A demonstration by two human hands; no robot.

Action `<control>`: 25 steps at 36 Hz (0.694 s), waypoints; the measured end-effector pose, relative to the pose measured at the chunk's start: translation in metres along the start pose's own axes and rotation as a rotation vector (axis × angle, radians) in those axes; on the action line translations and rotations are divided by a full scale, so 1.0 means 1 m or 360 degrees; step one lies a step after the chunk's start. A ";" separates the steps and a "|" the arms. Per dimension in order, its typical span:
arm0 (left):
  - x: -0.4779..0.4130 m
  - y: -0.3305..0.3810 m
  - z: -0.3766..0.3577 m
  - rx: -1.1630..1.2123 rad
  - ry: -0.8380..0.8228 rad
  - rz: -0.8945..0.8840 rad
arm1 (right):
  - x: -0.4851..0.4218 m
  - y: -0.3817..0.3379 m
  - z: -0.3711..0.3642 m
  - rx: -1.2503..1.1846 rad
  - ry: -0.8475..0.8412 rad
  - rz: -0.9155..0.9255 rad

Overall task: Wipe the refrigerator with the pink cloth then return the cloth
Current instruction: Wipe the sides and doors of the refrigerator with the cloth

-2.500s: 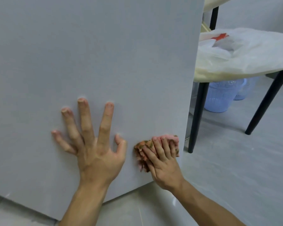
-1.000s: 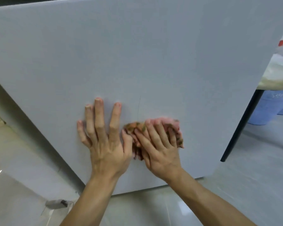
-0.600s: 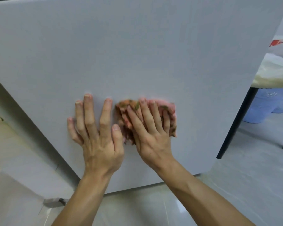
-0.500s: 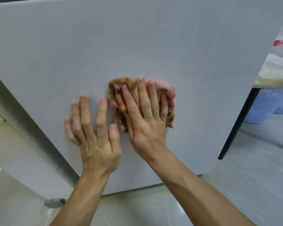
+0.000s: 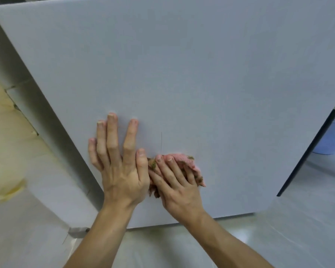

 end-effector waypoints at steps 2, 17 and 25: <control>0.000 0.005 -0.001 -0.0002 0.0018 0.0044 | -0.001 0.000 0.001 -0.0029 -0.0012 -0.0017; -0.013 -0.027 0.016 0.0124 0.0131 0.0100 | -0.150 -0.012 0.040 -0.0137 0.0451 -0.0529; -0.016 -0.037 0.018 0.0186 0.0145 0.0061 | -0.105 -0.033 0.012 -0.0116 0.0310 -0.0261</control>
Point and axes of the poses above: each hand's wrist, its own x-axis away from the middle knuckle, its own z-axis out of the back of the hand, y = z × x, the point moved 2 cm from there along -x, towards the middle knuckle, and after that the axes turned 7 degrees about z, right-handed, at the moved point
